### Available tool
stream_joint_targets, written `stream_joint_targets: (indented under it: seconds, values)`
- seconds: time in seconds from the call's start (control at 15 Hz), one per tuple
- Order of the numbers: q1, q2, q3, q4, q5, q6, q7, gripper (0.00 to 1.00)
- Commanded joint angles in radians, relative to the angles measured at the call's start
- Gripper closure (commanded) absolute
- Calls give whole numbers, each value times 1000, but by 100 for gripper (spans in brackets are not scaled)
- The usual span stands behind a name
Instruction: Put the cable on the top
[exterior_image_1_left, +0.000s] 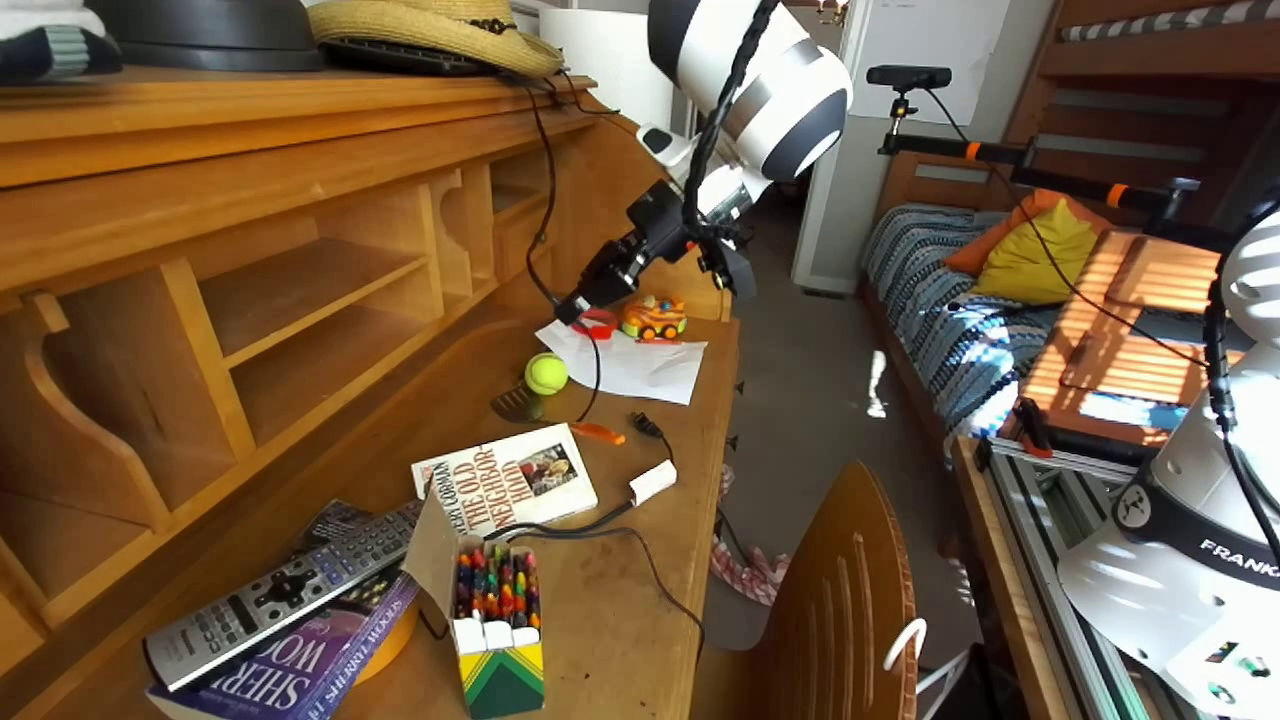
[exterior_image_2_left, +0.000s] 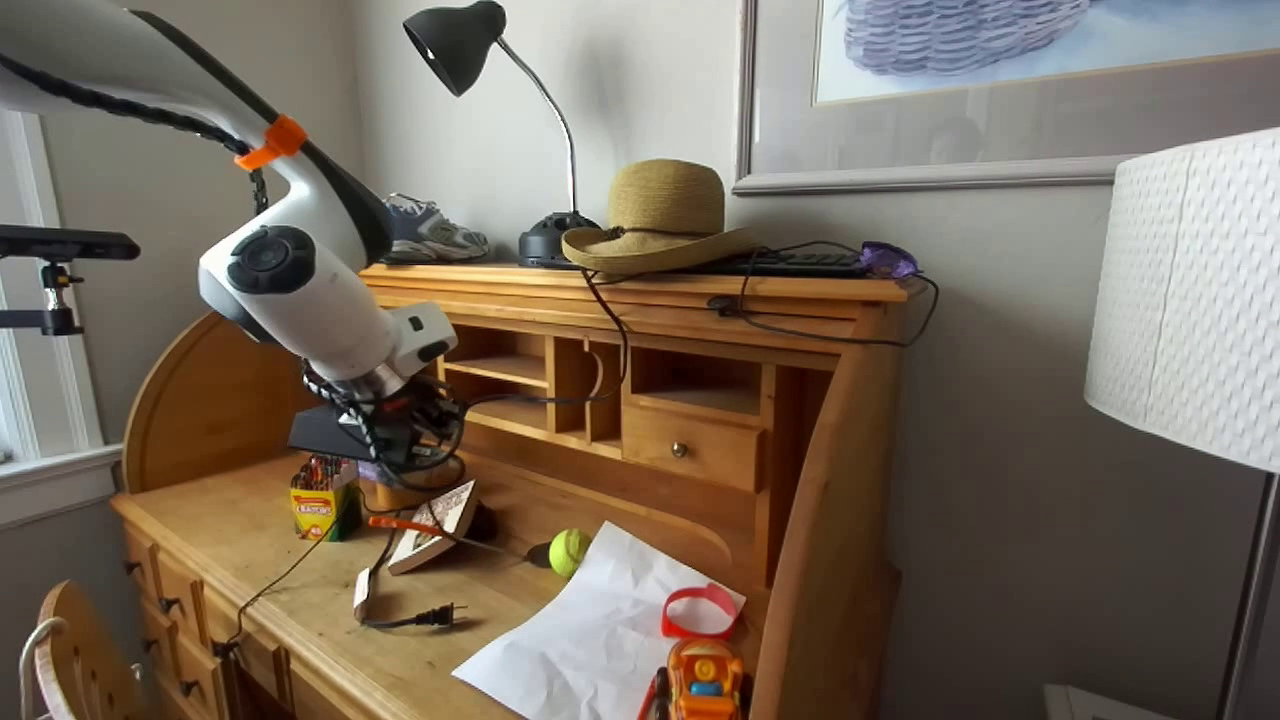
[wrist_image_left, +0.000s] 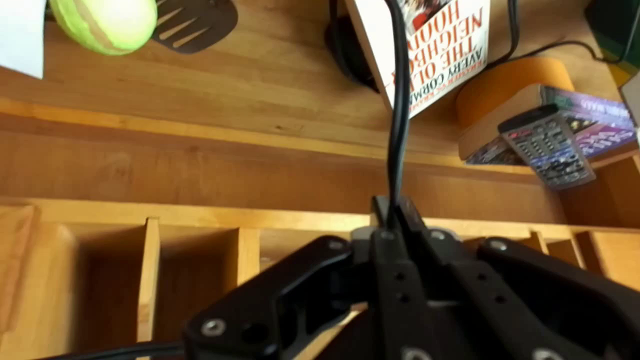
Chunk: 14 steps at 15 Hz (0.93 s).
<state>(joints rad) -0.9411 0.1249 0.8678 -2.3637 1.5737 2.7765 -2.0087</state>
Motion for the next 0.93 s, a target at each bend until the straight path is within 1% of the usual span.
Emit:
stream_joint_targets:
  seconds: [0.0,0.07,0.13,0.27,0.33,0.53,0.67,0.73,0.8,0.87]
  values:
    - [-72,-167,-8,-71,264,-165,-164,99]
    - [-76,-188,-15,-85,296,-182,-172,99]
    - [-69,-198,-15,-98,298,-167,-166,99]
    - [-48,-183,1,-114,214,-89,-107,99]
    - [-47,-188,2,-126,204,-106,-102,99]
    - [-52,-256,-15,-168,317,-206,-182,99]
    - [-55,-311,-37,-200,396,-297,-246,99]
    - [113,-320,-219,-214,422,-329,-282,99]
    - [145,-346,-266,-235,458,-362,-308,99]
    - [214,-370,-347,-257,486,-382,-333,99]
